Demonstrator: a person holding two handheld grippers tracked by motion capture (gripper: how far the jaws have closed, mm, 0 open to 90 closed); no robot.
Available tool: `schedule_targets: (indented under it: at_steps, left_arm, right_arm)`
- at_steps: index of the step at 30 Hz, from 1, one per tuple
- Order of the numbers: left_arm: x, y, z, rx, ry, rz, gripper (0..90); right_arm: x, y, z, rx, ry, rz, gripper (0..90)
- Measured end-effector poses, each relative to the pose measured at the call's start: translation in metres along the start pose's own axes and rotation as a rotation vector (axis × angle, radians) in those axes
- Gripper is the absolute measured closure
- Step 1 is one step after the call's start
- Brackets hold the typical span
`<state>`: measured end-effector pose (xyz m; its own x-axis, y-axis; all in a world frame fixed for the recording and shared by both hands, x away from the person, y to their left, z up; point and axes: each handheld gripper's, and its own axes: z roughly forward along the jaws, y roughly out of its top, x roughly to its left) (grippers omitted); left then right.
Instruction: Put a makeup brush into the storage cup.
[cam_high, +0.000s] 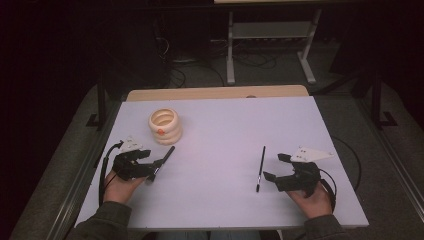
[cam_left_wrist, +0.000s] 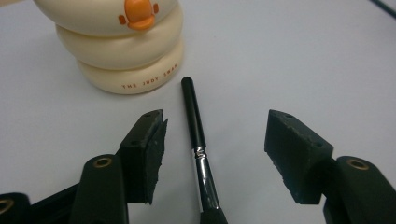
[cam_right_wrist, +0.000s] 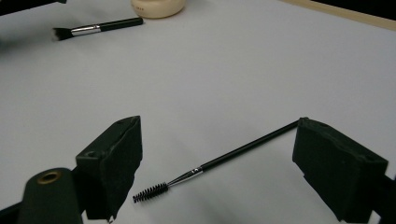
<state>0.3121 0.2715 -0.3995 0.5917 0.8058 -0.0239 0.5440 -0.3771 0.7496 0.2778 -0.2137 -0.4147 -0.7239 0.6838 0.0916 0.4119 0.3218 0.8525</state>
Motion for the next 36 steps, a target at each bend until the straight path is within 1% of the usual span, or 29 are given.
schedule_targets:
  at_steps: [2, 3, 5, 6, 7, 8, 9, 10, 11, 13, 15, 16, 17, 18, 19, 21, 24, 26, 28, 29, 30, 32, 34, 36]
  left_arm:
    - [0.001, 0.000, 0.002, 0.010, 0.002, -0.001, 39.6]
    - [0.004, 0.001, 0.006, 0.022, -0.005, -0.016, 40.7]
    - [0.005, 0.001, 0.008, 0.029, -0.005, -0.020, 42.5]
    - [0.007, 0.002, 0.011, 0.038, -0.008, -0.029, 43.4]
    - [0.009, 0.002, 0.013, 0.046, -0.008, -0.028, 43.6]
    - [0.010, 0.002, 0.015, 0.053, -0.009, -0.038, 43.9]
    - [0.010, 0.002, 0.015, 0.053, -0.009, -0.038, 44.1]
    - [0.011, 0.001, 0.019, 0.070, -0.009, -0.054, 44.0]
    - [0.011, 0.001, 0.019, 0.070, -0.009, -0.054, 44.1]
    - [0.012, 0.001, 0.026, 0.100, -0.011, -0.054, 44.7]
    - [0.013, 0.002, 0.029, 0.112, -0.012, -0.059, 46.3]
    - [0.014, 0.002, 0.031, 0.123, -0.007, -0.055, 47.1]
    - [0.014, 0.002, 0.031, 0.123, -0.007, -0.055, 48.4]
    - [0.014, 0.001, 0.034, 0.150, 0.001, -0.066, 50.6]
    - [0.014, 0.000, 0.035, 0.145, -0.001, -0.079, 52.3]
    - [0.013, 0.002, 0.037, 0.144, -0.005, -0.088, 55.2]
    - [0.012, 0.005, 0.040, 0.154, -0.001, -0.086, 56.5]
    - [0.011, 0.010, 0.043, 0.182, 0.001, -0.073, 56.4]
    - [0.011, 0.011, 0.044, 0.187, 0.004, -0.070, 56.5]
    - [0.010, 0.012, 0.047, 0.186, 0.005, -0.083, 56.8]
    - [0.010, 0.013, 0.048, 0.201, 0.006, -0.071, 57.4]
    - [0.010, 0.012, 0.050, 0.197, 0.009, -0.073, 58.6]
    - [0.011, 0.011, 0.053, 0.215, 0.018, -0.070, 60.0]
    - [0.011, 0.011, 0.054, 0.217, 0.019, -0.073, 61.8]
  right_arm:
    - [0.000, 0.000, 0.000, 0.000, 0.000, -0.003, 14.9]
    - [0.001, 0.001, -0.001, -0.005, -0.001, -0.009, 14.9]
    - [0.001, 0.000, -0.001, -0.002, 0.001, -0.003, 14.9]
    - [0.001, 0.000, -0.001, 0.000, 0.001, -0.003, 14.9]
    - [0.001, 0.000, -0.001, 0.000, 0.002, -0.004, 14.9]
    - [0.001, 0.001, -0.001, -0.001, 0.002, -0.006, 14.9]
    - [0.001, 0.001, -0.001, -0.002, 0.003, -0.007, 14.9]
    - [0.002, 0.002, -0.002, 0.001, 0.004, -0.008, 14.9]
    - [0.002, 0.002, -0.002, 0.001, 0.004, -0.008, 14.9]
    - [0.002, 0.003, -0.001, -0.003, 0.006, -0.009, 14.9]
    - [0.001, 0.003, 0.000, 0.002, 0.009, -0.006, 14.9]
    - [0.000, 0.003, 0.000, 0.000, 0.010, -0.005, 14.9]
    - [0.000, 0.003, 0.000, 0.000, 0.010, -0.005, 14.9]
    - [0.000, 0.004, 0.000, -0.002, 0.011, -0.011, 14.9]
    - [0.001, 0.004, 0.000, -0.002, 0.012, -0.012, 14.9]
    - [0.001, 0.005, 0.000, -0.001, 0.013, -0.012, 14.9]
    - [0.000, 0.004, 0.001, 0.009, 0.017, -0.011, 14.9]
    - [0.001, 0.005, 0.003, 0.012, 0.017, -0.016, 15.0]
    - [0.002, 0.005, 0.003, 0.009, 0.015, -0.023, 15.1]
    - [0.002, 0.005, 0.003, 0.010, 0.016, -0.022, 15.1]
    - [0.002, 0.005, 0.003, 0.011, 0.016, -0.021, 15.1]
    - [0.002, 0.005, 0.003, 0.014, 0.017, -0.020, 15.1]
    - [0.003, 0.006, 0.003, 0.013, 0.017, -0.020, 15.2]
    - [0.003, 0.007, 0.003, 0.007, 0.016, -0.025, 15.3]
